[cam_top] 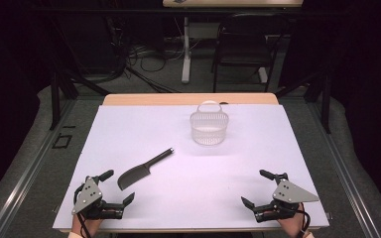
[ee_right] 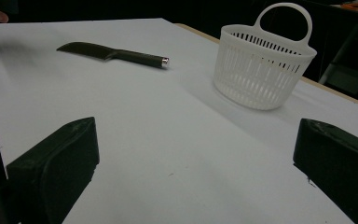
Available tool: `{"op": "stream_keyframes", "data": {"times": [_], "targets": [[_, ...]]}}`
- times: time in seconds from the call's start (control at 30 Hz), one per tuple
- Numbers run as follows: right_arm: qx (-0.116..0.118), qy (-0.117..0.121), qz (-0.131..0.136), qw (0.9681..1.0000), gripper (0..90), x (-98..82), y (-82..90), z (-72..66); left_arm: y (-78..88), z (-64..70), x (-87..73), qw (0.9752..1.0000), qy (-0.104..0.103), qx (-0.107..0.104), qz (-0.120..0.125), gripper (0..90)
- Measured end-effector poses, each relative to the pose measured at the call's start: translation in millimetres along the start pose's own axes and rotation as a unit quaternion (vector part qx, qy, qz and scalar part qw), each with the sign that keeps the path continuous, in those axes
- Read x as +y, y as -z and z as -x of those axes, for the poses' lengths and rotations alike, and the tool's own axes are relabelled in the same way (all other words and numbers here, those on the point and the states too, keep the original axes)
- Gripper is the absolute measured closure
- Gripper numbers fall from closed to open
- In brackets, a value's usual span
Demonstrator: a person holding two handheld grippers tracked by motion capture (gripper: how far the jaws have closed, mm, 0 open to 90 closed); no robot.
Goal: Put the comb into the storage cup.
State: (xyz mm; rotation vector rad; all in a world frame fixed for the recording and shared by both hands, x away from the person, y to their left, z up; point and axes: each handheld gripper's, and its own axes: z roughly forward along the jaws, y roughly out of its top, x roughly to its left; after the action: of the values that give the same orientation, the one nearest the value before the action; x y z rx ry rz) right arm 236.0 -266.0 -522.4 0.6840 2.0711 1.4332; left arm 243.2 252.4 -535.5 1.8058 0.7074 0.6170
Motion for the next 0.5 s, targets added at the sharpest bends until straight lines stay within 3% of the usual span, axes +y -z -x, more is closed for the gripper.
{"op": "stream_keyframes", "data": {"times": [0.5], "targets": [[0.006,0.001,-0.003,1.0000,0.0,-0.2,-1.9,-1.1,-8.9,-1.4,10.8,0.9999,-0.007,0.000,-0.009,0.6]]}}
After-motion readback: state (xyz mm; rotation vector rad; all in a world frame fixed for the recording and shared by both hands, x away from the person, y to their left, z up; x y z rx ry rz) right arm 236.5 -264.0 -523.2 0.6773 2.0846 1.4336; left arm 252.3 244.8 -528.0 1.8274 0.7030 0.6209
